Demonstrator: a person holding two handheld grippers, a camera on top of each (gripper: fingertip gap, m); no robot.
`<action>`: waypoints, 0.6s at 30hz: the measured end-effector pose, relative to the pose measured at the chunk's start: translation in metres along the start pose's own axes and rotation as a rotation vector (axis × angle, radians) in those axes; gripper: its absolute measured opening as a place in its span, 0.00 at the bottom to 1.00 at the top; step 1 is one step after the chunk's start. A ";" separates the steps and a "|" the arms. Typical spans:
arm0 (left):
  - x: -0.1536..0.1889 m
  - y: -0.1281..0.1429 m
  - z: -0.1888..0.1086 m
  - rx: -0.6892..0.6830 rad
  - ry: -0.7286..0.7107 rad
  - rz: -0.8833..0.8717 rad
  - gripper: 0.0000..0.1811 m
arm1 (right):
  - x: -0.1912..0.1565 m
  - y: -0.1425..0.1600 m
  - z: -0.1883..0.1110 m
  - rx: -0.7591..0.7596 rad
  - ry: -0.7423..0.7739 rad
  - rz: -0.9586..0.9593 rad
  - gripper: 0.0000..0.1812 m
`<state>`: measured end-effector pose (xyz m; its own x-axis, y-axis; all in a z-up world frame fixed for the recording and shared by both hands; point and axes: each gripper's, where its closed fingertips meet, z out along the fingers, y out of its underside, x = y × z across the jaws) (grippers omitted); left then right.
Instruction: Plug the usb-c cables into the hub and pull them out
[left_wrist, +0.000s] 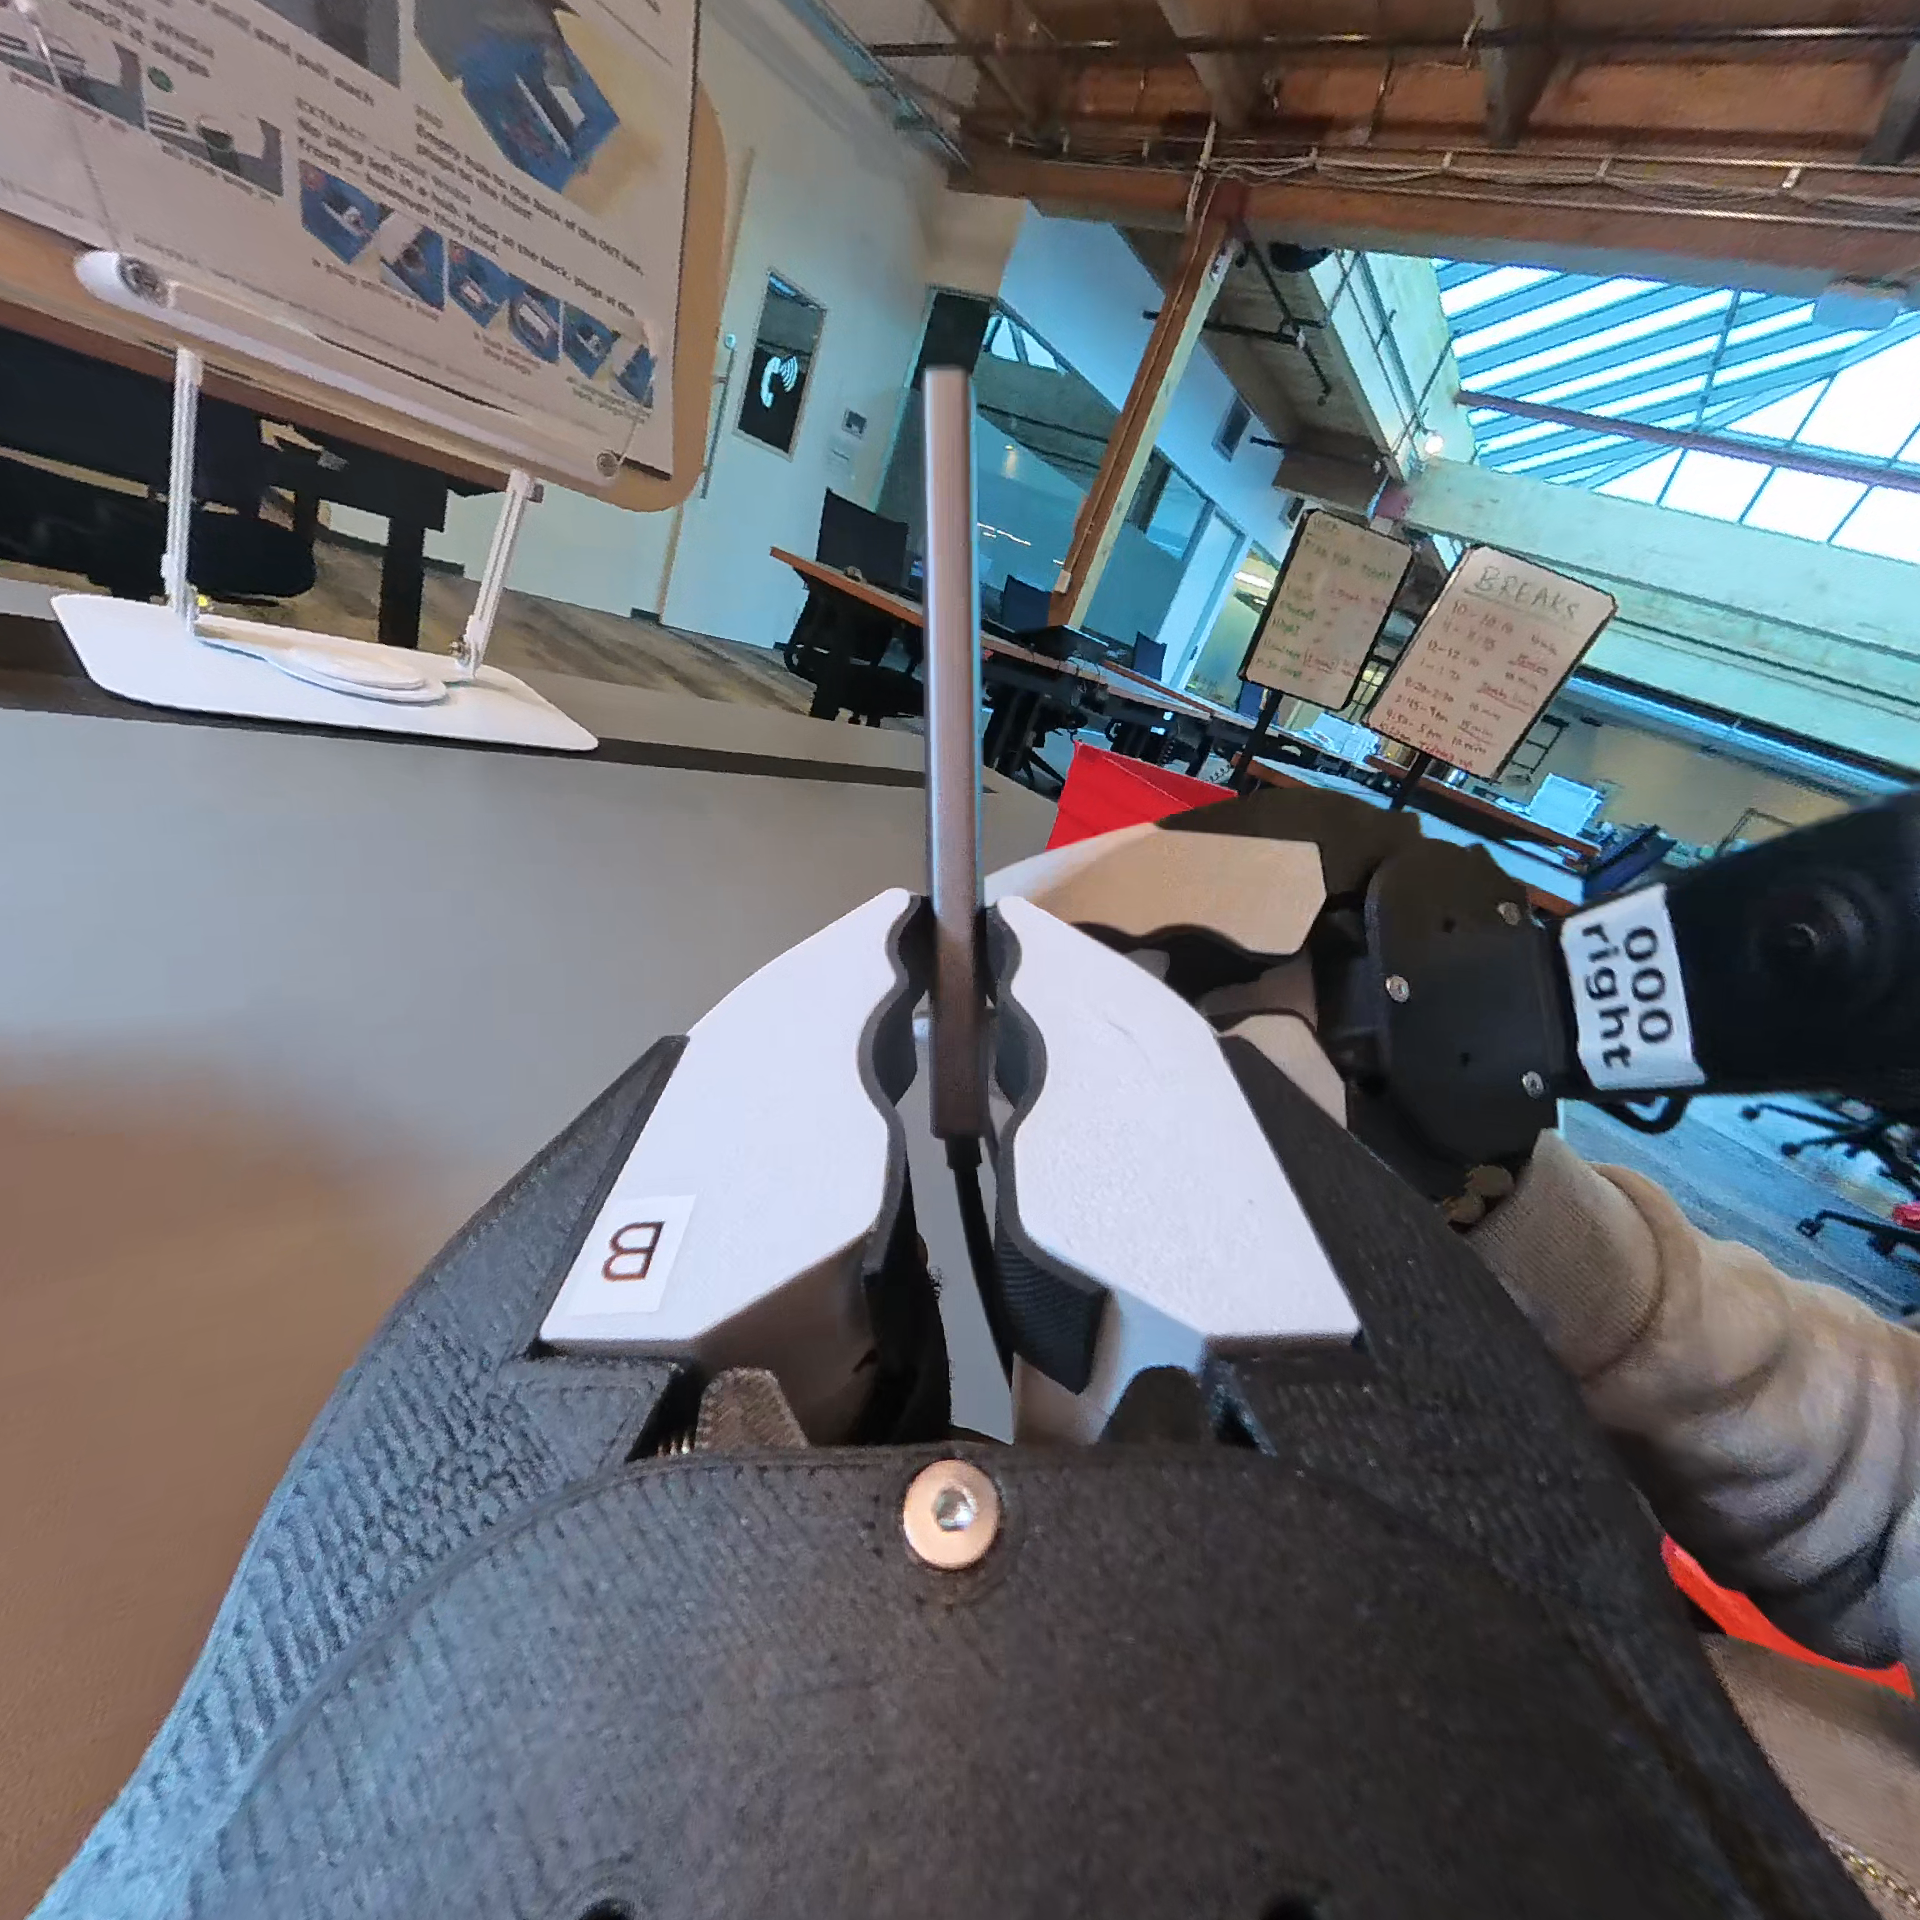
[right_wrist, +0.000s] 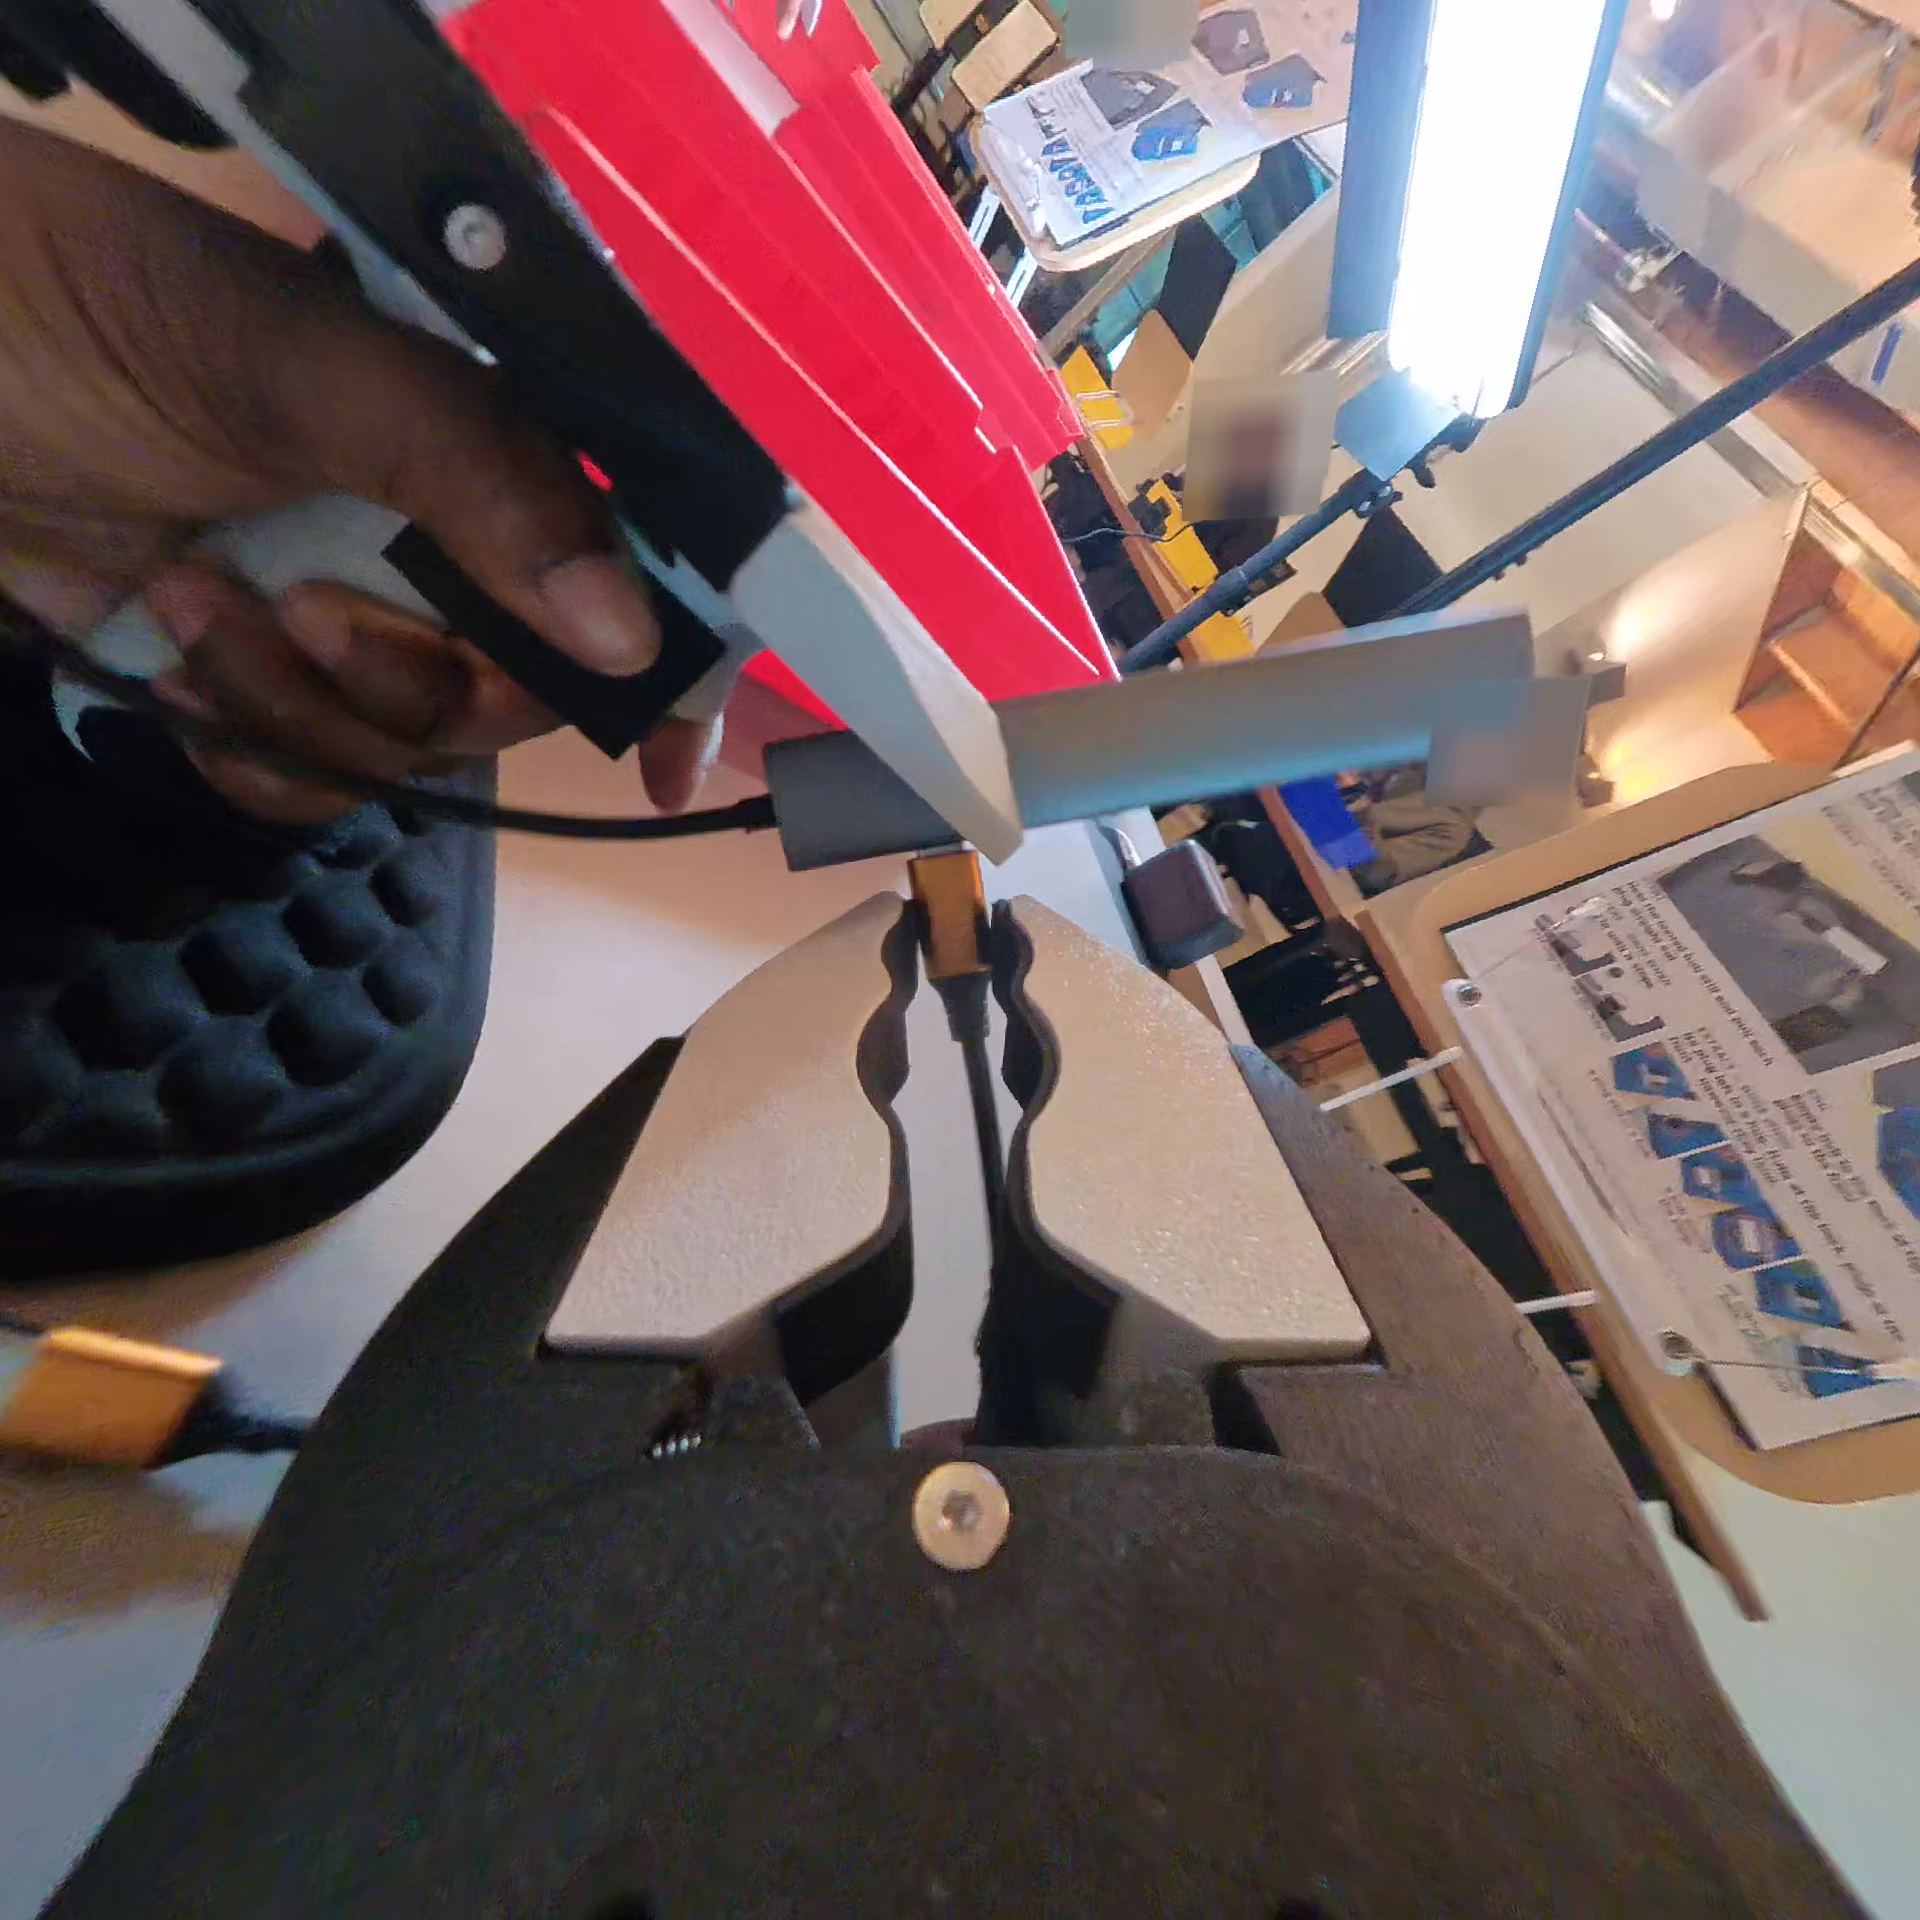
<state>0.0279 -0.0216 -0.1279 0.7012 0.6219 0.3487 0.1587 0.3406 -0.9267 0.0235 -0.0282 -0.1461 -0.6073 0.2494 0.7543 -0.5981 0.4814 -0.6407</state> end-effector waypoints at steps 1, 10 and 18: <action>0.001 0.000 0.000 0.002 0.007 0.003 0.05 | 0.002 0.000 -0.001 0.011 -0.011 0.032 0.08; -0.001 -0.005 -0.004 0.034 -0.006 0.010 0.05 | 0.000 0.000 -0.001 -0.011 0.045 -0.073 0.07; 0.006 -0.003 -0.002 0.021 0.053 -0.014 0.05 | 0.001 0.002 -0.012 0.032 0.005 -0.134 0.07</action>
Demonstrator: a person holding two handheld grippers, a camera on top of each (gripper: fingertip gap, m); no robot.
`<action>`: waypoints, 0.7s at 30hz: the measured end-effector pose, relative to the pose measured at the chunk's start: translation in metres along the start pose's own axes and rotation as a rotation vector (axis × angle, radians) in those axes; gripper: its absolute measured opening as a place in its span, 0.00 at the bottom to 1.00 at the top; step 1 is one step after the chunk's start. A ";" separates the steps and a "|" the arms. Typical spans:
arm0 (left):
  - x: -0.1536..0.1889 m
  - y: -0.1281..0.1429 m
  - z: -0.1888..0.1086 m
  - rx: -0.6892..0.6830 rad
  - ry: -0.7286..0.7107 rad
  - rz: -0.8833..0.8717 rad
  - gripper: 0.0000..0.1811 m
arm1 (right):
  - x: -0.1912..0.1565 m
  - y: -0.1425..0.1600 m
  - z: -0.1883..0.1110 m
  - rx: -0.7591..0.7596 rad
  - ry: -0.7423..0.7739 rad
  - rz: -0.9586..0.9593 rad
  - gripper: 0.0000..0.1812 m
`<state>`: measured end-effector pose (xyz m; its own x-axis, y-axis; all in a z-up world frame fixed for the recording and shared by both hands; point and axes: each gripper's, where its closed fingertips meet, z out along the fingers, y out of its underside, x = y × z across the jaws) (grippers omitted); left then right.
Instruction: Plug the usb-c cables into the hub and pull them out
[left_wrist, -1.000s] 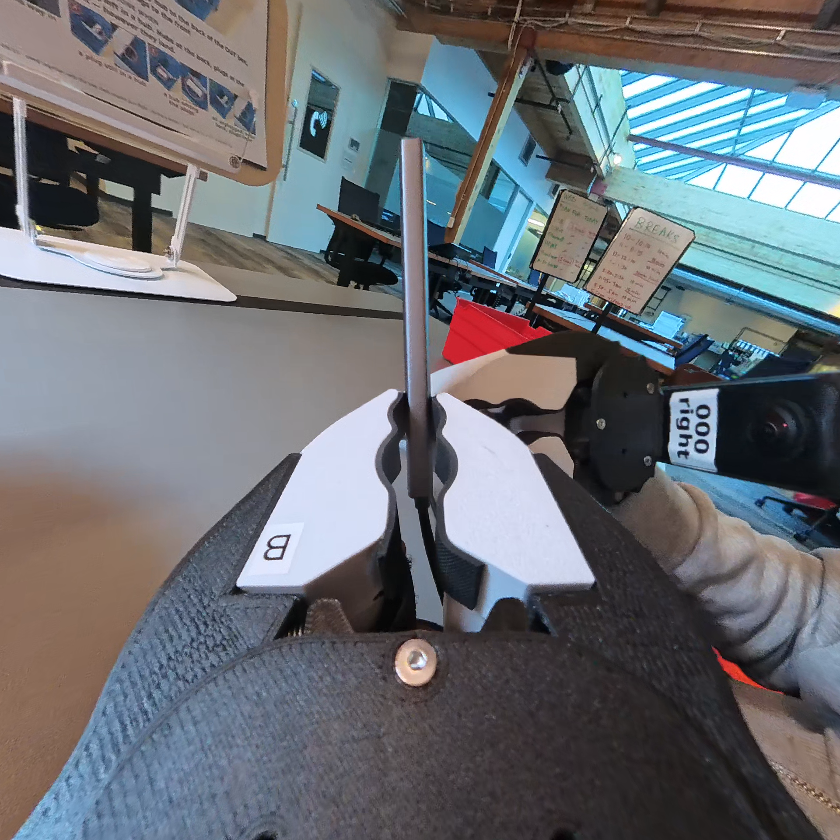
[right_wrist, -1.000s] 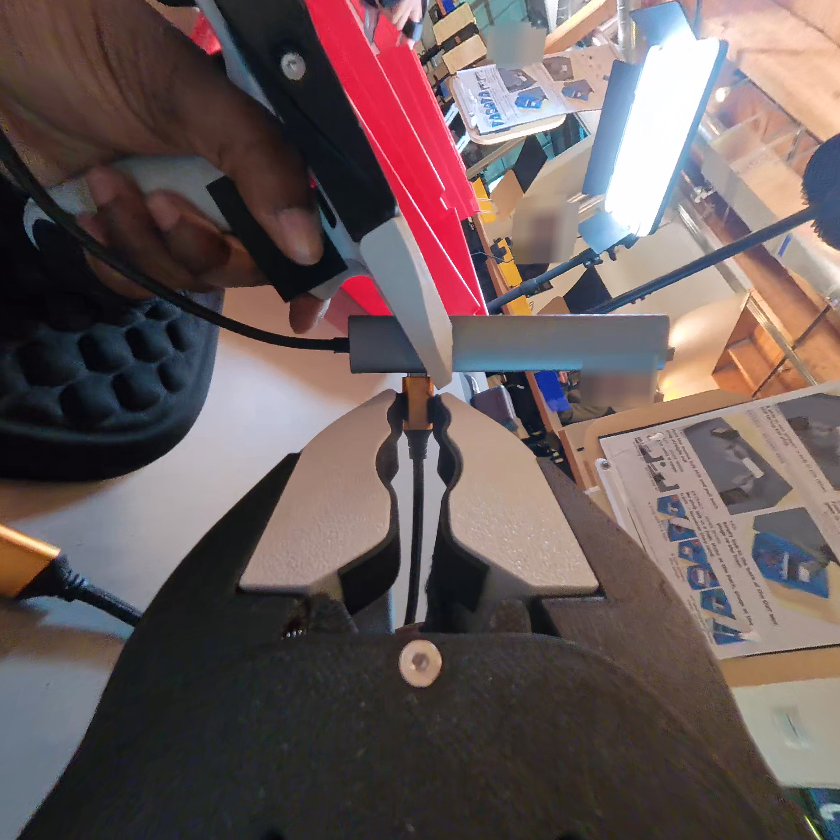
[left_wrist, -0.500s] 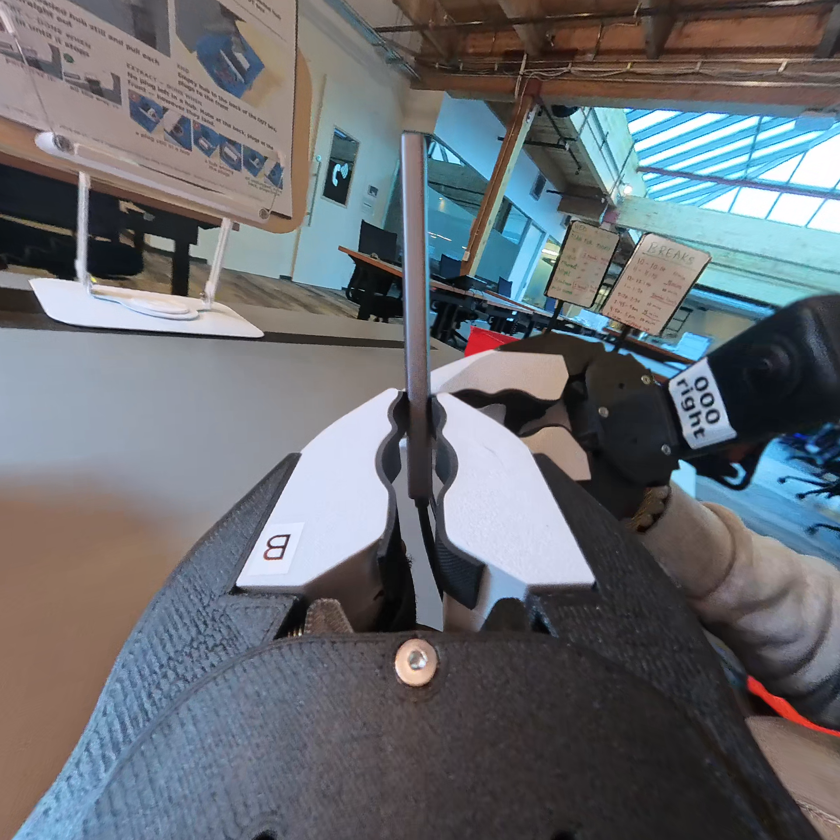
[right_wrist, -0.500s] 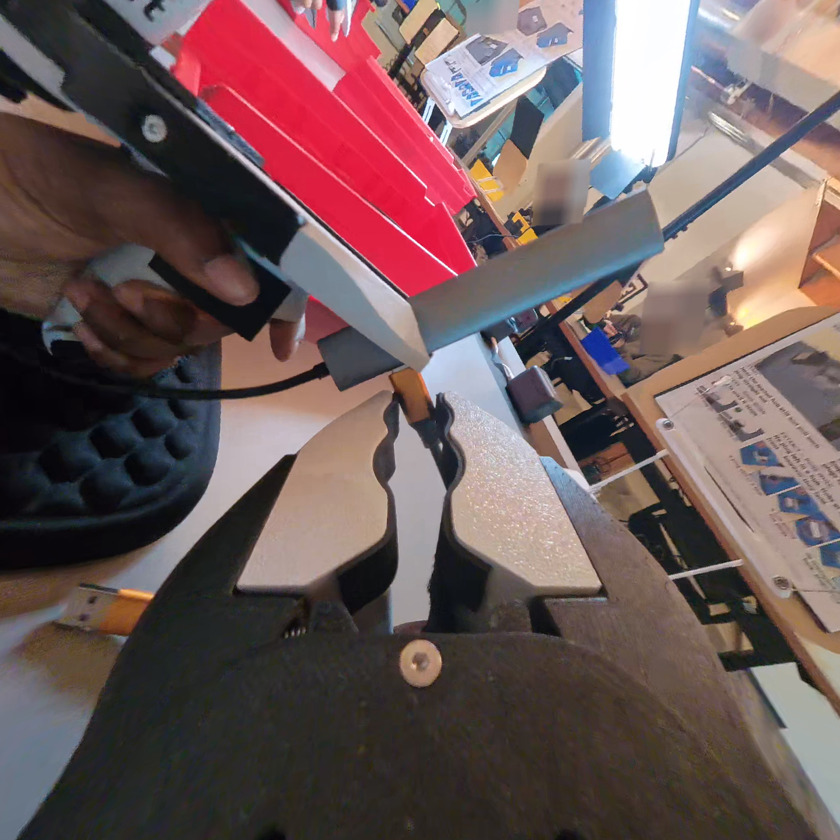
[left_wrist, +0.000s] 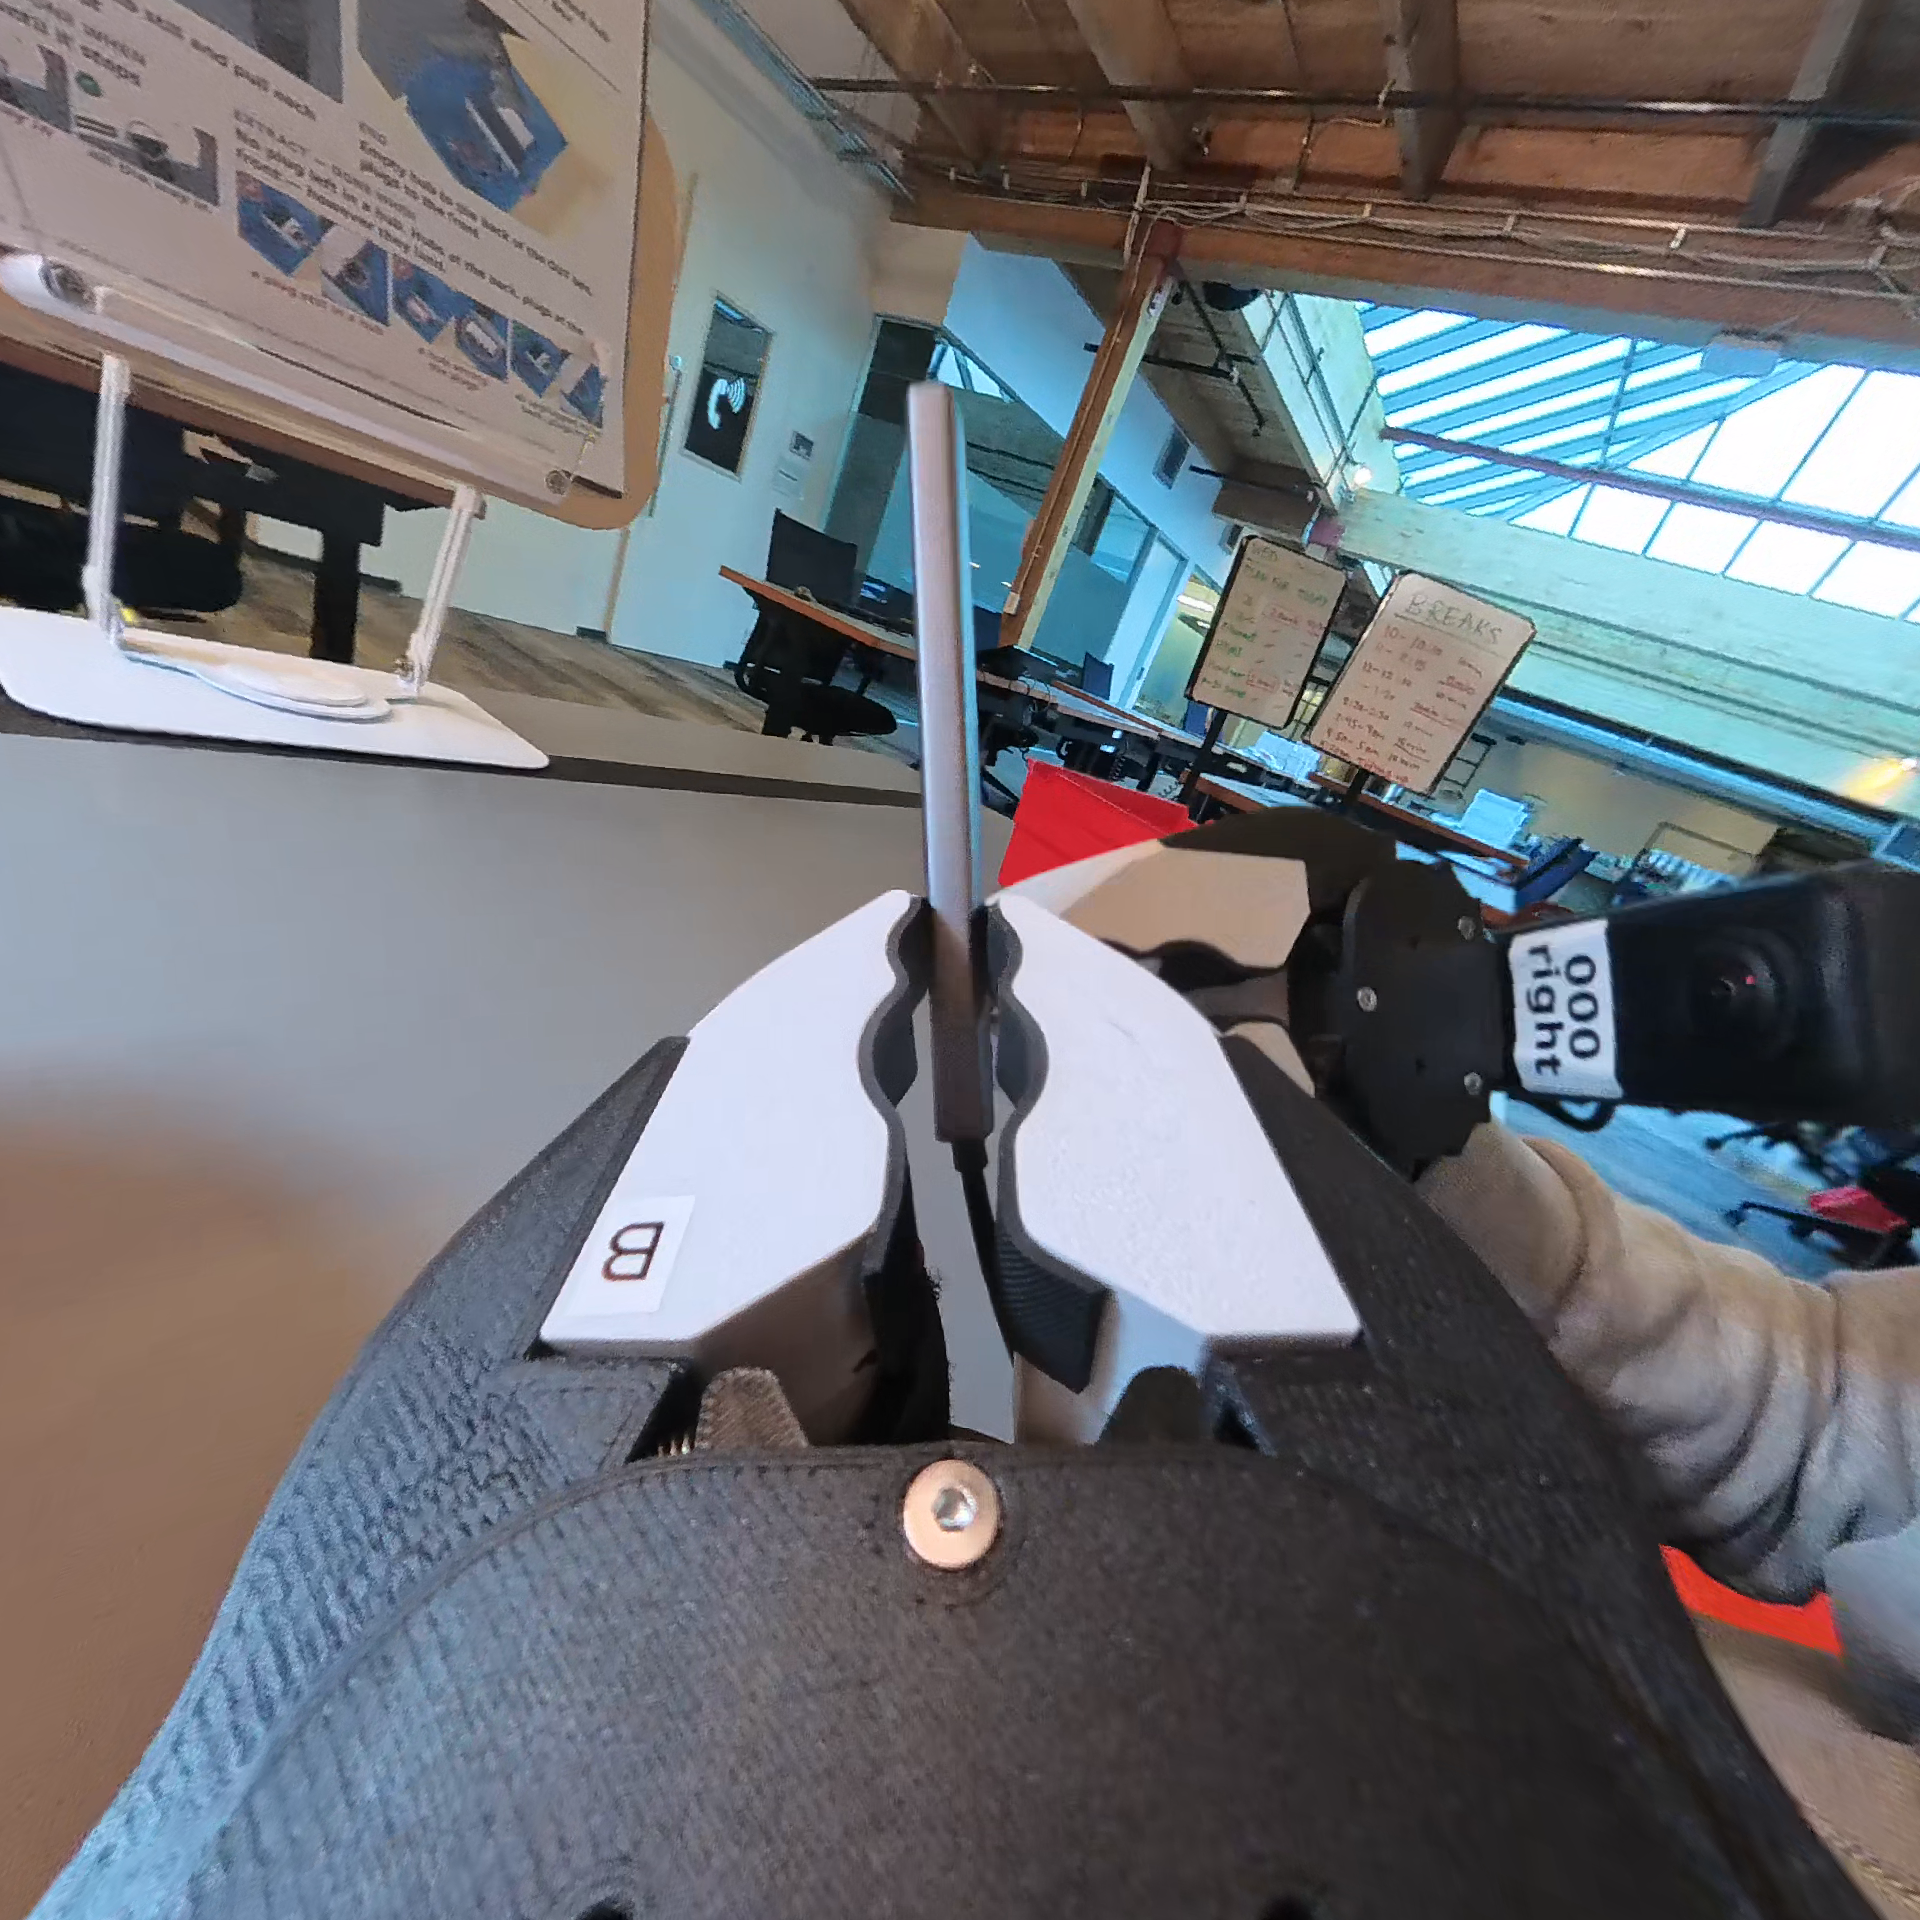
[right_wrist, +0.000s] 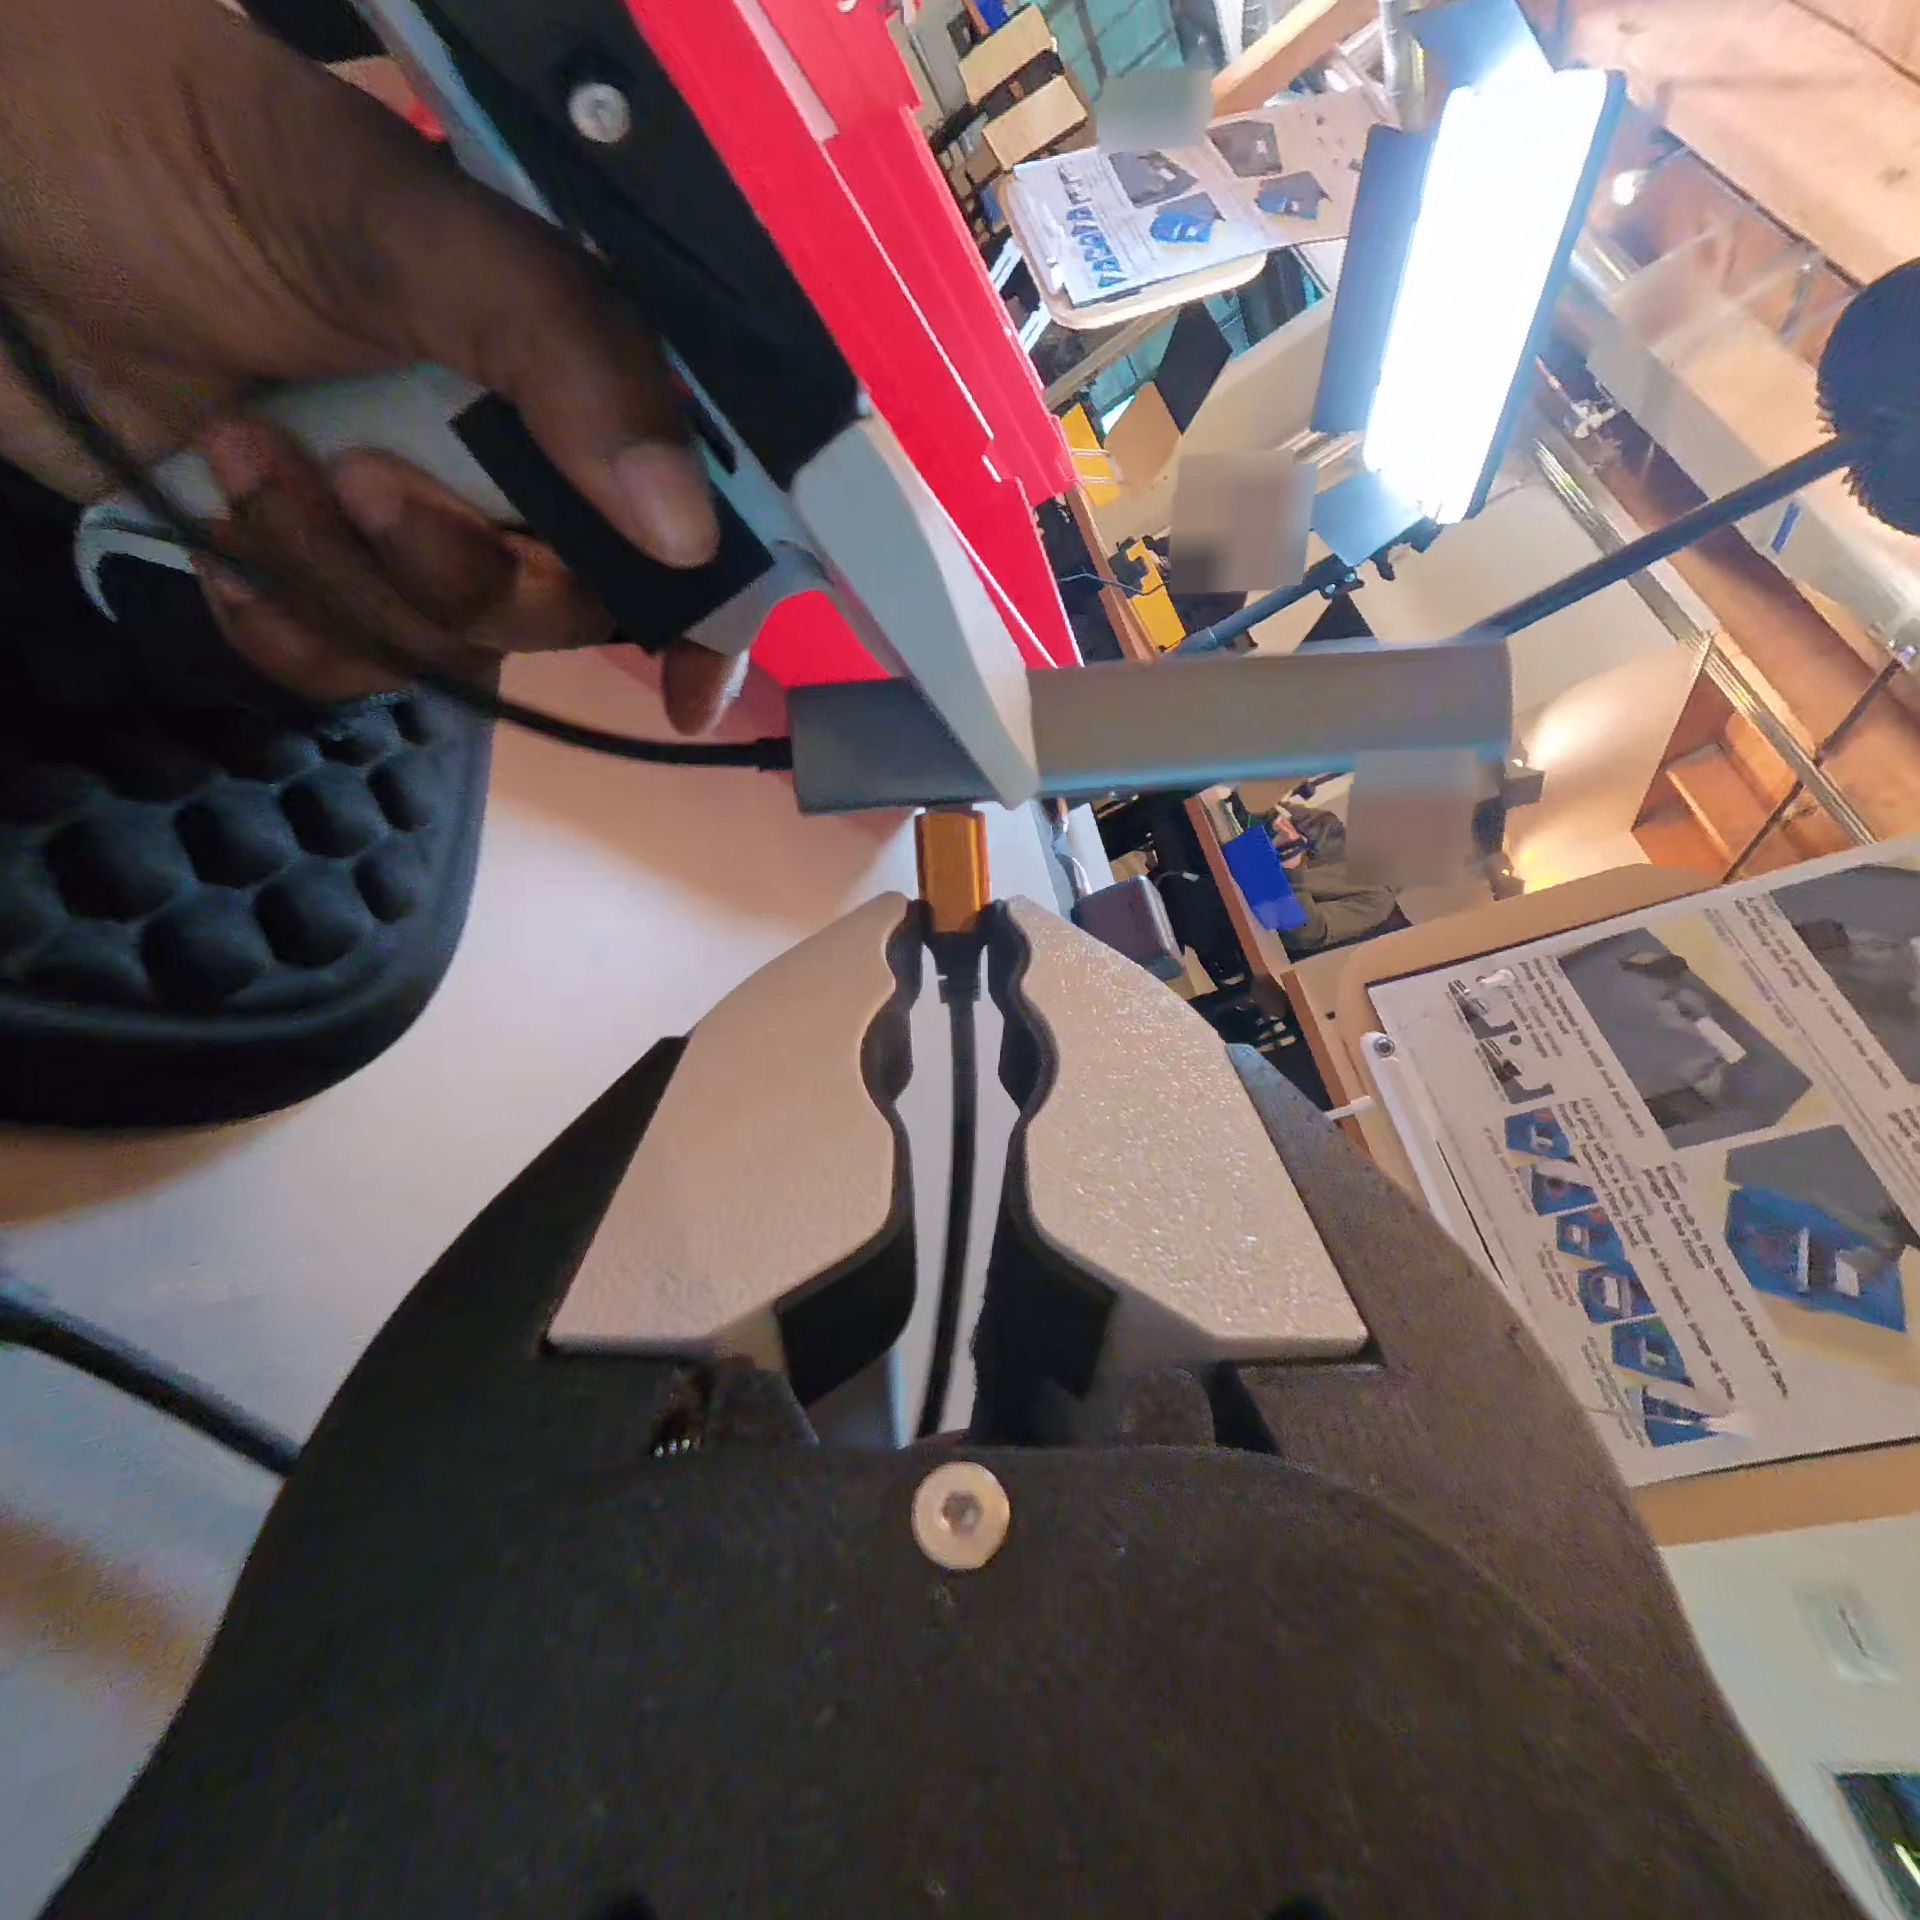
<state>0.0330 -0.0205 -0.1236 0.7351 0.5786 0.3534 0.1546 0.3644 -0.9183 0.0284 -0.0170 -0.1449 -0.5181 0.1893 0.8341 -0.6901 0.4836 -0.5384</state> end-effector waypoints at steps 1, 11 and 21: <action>0.001 0.000 0.001 -0.001 -0.007 0.025 0.05 | 0.003 0.002 -0.001 0.000 0.009 0.014 0.07; -0.004 -0.004 -0.003 0.031 -0.016 -0.015 0.05 | 0.000 0.000 0.003 -0.033 0.021 0.040 0.06; 0.000 -0.002 -0.001 0.016 0.024 -0.039 0.05 | 0.008 0.006 -0.004 -0.041 -0.006 0.069 0.06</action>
<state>0.0333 -0.0222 -0.1217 0.7445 0.5462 0.3840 0.1729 0.3977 -0.9011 0.0225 -0.0096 -0.1411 -0.5667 0.2184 0.7945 -0.6315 0.5041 -0.5891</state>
